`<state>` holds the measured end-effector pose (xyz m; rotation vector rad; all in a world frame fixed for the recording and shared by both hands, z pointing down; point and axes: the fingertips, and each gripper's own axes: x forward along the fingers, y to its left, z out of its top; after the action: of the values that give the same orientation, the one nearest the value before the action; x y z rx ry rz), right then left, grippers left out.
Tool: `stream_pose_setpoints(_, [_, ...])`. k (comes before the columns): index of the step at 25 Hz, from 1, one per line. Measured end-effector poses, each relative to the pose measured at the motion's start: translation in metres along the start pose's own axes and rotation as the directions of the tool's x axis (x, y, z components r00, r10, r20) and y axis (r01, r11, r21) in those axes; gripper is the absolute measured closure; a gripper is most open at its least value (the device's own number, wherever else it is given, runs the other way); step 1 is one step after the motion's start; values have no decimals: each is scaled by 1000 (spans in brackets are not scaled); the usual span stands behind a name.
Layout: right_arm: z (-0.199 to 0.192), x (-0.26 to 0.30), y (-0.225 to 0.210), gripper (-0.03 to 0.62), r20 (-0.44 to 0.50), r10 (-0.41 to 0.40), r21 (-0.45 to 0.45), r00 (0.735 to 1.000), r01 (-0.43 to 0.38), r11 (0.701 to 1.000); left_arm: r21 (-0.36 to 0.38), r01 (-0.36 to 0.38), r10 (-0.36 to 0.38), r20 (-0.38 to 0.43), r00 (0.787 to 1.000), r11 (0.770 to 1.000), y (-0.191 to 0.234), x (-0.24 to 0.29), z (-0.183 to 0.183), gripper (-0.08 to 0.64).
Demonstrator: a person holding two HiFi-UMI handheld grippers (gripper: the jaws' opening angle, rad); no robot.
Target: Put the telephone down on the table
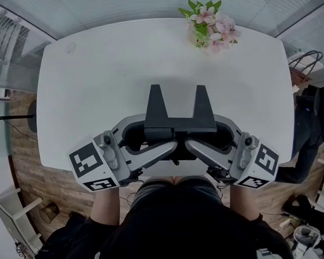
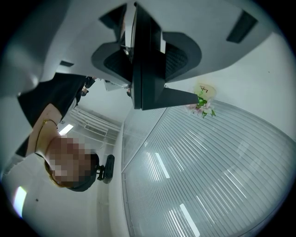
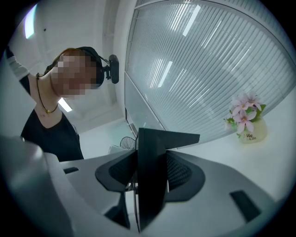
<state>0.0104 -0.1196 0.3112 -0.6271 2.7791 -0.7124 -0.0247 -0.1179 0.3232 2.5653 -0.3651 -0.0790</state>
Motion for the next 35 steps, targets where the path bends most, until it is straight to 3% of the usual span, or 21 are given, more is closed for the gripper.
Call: stream_pose_setpoints(35, [-26, -5, -25, 399, -32, -33, 92, 999, 36, 995, -100, -18, 16, -23, 1000, 995, 21, 8, -27, 351])
